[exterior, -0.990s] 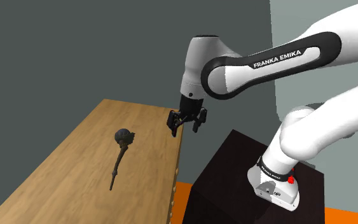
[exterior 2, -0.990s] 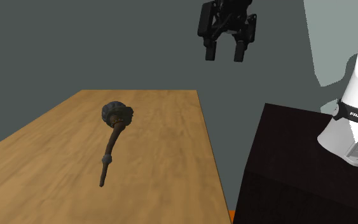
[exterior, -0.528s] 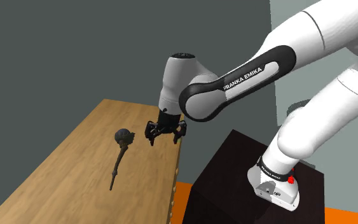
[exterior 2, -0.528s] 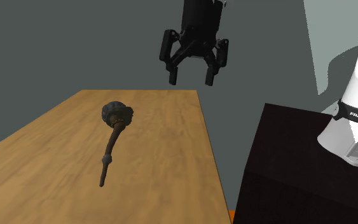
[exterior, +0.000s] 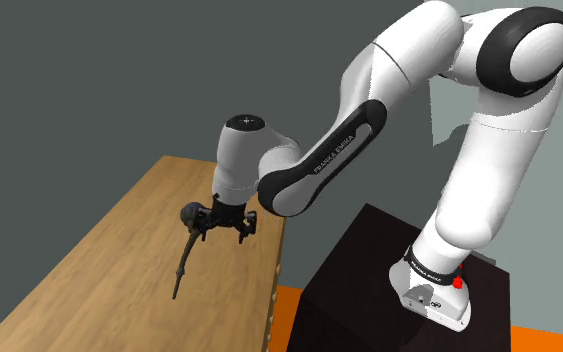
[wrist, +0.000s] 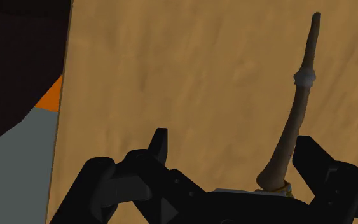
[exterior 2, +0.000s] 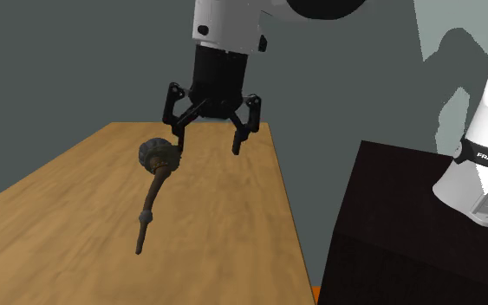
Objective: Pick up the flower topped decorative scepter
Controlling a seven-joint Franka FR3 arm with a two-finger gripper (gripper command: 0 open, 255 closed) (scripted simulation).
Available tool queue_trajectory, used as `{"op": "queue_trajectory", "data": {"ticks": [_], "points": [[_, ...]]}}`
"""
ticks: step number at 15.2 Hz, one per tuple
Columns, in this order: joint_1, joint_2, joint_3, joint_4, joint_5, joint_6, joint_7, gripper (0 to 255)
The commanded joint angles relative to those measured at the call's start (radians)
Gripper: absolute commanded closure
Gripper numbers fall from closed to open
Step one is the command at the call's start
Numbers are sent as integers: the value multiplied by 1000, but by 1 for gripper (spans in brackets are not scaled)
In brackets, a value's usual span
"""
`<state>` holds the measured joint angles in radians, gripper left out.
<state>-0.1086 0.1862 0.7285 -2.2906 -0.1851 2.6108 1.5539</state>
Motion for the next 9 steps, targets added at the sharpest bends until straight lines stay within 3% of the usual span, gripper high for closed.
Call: {"op": "queue_trajectory", "data": {"ticks": [1,5,9], "points": [[59,92,-63,76,-134,7,141,0],[192,244,-194,233,-287,4,330,0],[289,374,-290,393,-364,-12,451,0]]}}
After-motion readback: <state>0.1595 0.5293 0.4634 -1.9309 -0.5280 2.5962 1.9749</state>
